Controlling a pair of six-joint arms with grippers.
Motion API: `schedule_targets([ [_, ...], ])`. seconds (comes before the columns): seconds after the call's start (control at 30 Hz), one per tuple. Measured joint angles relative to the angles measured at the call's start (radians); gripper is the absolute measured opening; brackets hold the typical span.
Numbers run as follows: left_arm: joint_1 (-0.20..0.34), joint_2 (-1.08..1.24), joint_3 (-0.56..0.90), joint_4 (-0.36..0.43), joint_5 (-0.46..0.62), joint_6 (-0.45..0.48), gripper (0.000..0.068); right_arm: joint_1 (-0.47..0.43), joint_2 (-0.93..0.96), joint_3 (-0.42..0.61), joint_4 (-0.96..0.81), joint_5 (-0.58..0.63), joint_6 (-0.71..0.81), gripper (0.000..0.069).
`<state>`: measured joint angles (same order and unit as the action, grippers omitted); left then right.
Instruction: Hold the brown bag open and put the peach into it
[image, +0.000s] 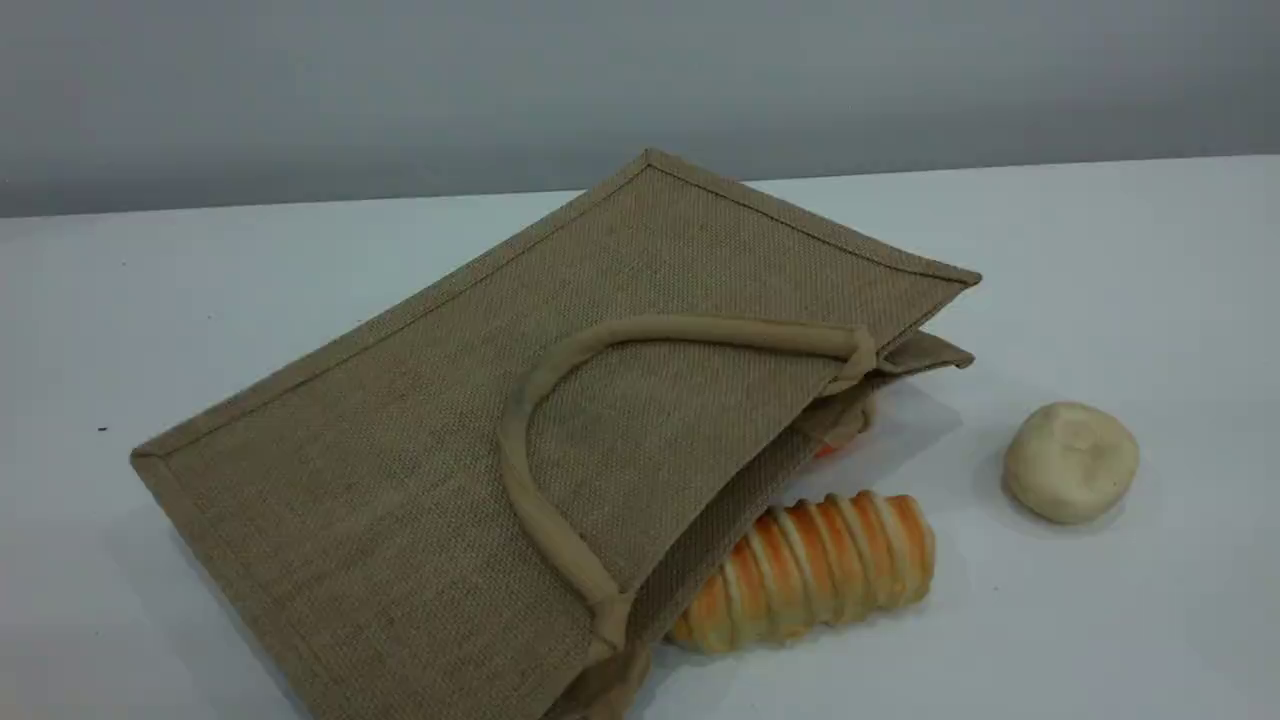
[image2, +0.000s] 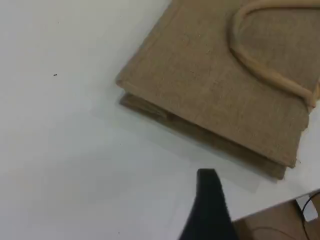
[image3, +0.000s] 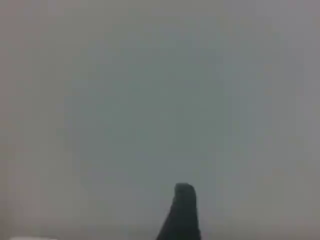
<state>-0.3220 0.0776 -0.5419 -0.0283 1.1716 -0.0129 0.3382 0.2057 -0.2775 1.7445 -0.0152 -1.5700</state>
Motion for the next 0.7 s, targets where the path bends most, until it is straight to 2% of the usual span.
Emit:
schedule_targets([
  [0.13, 0.000, 0.000, 0.000, 0.000, 0.000, 0.000, 0.0469, 0.000, 0.000, 0.000, 0.000, 0.005, 0.000, 0.0573],
  [0.23, 0.000, 0.000, 0.000, 0.000, 0.000, 0.000, 0.0469, 0.000, 0.000, 0.000, -0.027, 0.065, 0.000, 0.0573],
  [0.4, 0.000, 0.000, 0.000, 0.000, 0.000, 0.000, 0.0469, 0.000, 0.000, 0.000, -0.241, 0.209, 0.038, 0.0573],
  [0.53, 0.000, 0.000, 0.000, 0.000, 0.000, 0.000, 0.0469, 0.000, 0.000, -0.004, -0.550, 0.248, 0.206, 0.0573],
  [0.7, 0.000, 0.000, 0.000, 0.000, 0.000, 0.000, 0.0469, 0.000, 0.000, -0.044, -0.957, 0.237, 0.596, 0.0573],
])
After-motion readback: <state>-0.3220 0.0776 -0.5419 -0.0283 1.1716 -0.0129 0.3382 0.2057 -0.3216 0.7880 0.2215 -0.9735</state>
